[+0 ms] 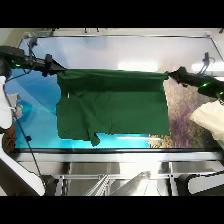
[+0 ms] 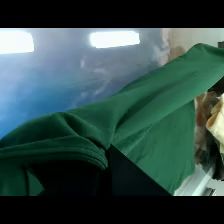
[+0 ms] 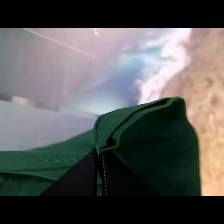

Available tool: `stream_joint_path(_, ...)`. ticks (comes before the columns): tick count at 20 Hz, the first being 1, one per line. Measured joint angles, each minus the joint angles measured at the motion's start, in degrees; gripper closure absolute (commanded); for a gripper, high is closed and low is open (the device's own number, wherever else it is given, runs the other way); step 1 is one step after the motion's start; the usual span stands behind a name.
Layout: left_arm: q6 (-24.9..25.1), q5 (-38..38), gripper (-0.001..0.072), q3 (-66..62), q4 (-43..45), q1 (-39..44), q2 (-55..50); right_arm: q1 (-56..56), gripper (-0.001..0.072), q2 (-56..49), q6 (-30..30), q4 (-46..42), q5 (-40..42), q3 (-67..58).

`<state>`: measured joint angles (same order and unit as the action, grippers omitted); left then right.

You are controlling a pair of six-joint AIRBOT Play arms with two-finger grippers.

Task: Fold the shirts.

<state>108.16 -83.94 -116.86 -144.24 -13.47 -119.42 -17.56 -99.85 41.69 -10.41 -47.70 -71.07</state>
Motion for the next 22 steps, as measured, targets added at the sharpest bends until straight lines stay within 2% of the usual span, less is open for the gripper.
stream_joint_path(5, -1.14, -0.55, 0.0695, 0.79, 0.63, 0.04, -4.81, -0.31, 0.0687, -3.02, -1.88, 1.07, -1.01, -0.59)
stream_joint_path(10, -3.37, -2.93, 0.0695, 1.57, 4.44, 0.46, -5.66, -0.28, 0.0688, -3.61, 3.17, -8.37, -3.30, -0.59)
stream_joint_path(16, -10.34, -7.10, 0.0695, 1.75, 13.20, 1.07, -5.92, -0.15, 0.0687, -3.72, 8.35, -16.90, -4.79, -0.59)
stream_joint_path(22, -13.11, -8.22, 0.0690, 1.75, 16.28, 1.16, -6.21, -0.13, 0.0681, -3.76, 10.67, -20.68, -4.94, -0.59)
